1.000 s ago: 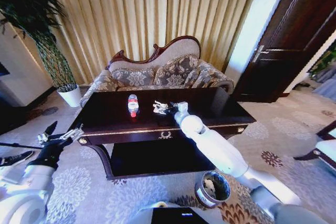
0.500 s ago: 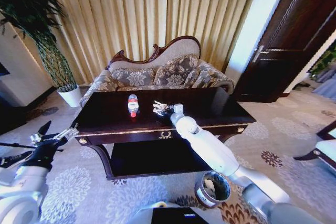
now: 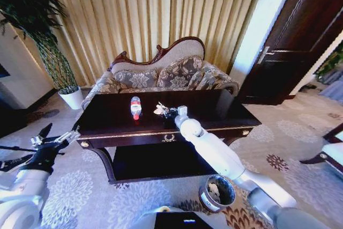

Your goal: Move to the front of the table and place the trash on the table into the trash bin.

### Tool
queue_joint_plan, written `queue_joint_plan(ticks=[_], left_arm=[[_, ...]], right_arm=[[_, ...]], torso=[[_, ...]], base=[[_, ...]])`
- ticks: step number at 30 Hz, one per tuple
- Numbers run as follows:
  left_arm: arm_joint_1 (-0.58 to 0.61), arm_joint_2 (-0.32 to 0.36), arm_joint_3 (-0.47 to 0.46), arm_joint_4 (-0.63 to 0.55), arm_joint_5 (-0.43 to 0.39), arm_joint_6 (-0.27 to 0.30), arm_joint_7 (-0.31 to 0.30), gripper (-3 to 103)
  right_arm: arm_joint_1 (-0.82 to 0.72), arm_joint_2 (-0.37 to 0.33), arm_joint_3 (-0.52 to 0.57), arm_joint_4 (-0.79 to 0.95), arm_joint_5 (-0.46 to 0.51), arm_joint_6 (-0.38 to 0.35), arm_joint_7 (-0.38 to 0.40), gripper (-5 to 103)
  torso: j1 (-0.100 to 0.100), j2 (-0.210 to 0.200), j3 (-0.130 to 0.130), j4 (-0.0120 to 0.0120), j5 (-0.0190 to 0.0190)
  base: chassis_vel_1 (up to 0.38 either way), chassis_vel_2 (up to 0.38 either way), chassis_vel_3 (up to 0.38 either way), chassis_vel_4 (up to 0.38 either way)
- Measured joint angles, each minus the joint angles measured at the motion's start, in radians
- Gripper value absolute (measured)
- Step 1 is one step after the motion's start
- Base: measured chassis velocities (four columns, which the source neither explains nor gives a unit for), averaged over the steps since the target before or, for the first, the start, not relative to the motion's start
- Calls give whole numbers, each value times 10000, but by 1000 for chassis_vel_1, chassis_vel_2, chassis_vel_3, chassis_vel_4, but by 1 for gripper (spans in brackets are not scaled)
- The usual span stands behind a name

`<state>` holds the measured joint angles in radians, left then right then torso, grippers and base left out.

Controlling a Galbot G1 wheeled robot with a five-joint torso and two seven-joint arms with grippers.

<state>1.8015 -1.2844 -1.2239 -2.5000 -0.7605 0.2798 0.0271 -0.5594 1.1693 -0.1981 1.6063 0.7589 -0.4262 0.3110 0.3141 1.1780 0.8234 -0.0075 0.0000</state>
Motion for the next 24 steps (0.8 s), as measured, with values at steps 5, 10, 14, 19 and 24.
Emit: queue_joint_plan(ticks=[5,10,14,19,24], left_arm=[[17,3,-2,0,5,-20,23,100],[-17,34,33,0,5,-21,14,100],[-41,83,90,0,3,-21,-4,100],[-2,169,151,0,2,-22,-11,100],[39,299,209,0,-21,-58,-27,100]], right_arm=[[-79,-23,77,93,-2,9,-1,1],[-169,-140,292,462,42,89,173,1],[-538,-595,738,1214,63,368,538,1],[-1818,-1578,1840,2735,199,529,770,1],[-3286,-2415,3241,4001,221,848,774,1]], torso=[[0,0,0,0,0],[0,0,0,2,0],[1,0,0,2,2],[0,0,0,-1,5],[0,0,-1,-3,-1]], base=[[0,0,0,0],[0,0,0,0],[0,0,0,0],[0,0,0,0],[0,0,0,0]])
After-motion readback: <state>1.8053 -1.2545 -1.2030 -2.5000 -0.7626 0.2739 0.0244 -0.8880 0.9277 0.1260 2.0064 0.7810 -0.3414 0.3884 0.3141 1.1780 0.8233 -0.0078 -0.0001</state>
